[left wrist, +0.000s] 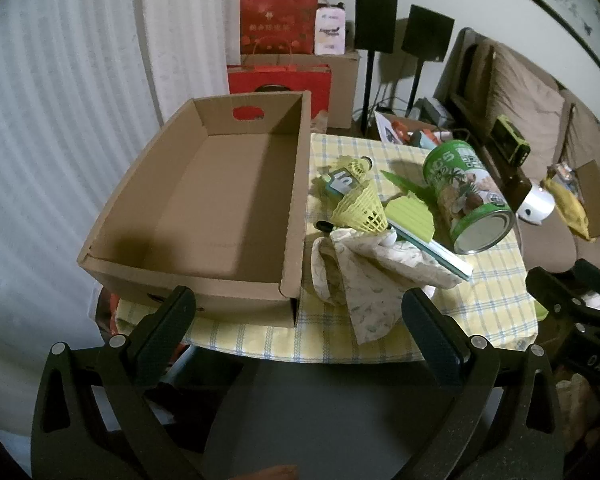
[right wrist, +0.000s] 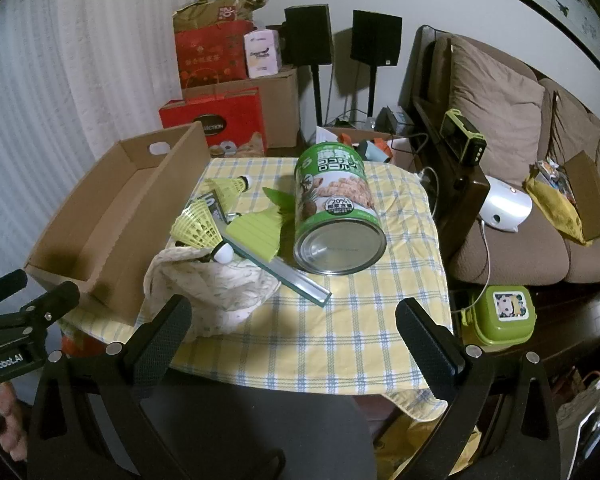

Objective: Organize objects
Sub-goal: 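Move the right tool toward the green coconut-roll can on the table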

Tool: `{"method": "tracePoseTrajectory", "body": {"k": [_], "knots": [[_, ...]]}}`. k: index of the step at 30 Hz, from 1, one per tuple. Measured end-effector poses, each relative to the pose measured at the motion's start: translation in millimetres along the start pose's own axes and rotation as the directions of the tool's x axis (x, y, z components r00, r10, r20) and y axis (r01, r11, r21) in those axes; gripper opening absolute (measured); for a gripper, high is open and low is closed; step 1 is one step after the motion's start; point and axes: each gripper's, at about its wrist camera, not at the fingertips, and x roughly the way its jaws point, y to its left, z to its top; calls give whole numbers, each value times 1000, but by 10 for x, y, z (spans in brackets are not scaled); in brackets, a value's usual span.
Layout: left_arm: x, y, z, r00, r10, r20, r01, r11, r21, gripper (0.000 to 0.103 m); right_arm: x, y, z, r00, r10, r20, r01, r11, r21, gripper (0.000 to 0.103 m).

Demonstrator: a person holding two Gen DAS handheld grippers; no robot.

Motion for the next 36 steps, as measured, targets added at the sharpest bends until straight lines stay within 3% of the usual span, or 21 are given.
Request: {"method": "tracePoseTrajectory", "body": {"k": [25,36], "knots": [[43,-41,-18,1000,17,-8,-17,1000,5,103,26,-24,-16,1000,7,-3,-7,1000,4,103],[208,-190,138,1000,14,14,-15,999,40,103,81,-187,50,1000,18,11,-18,1000,20,103]]}}
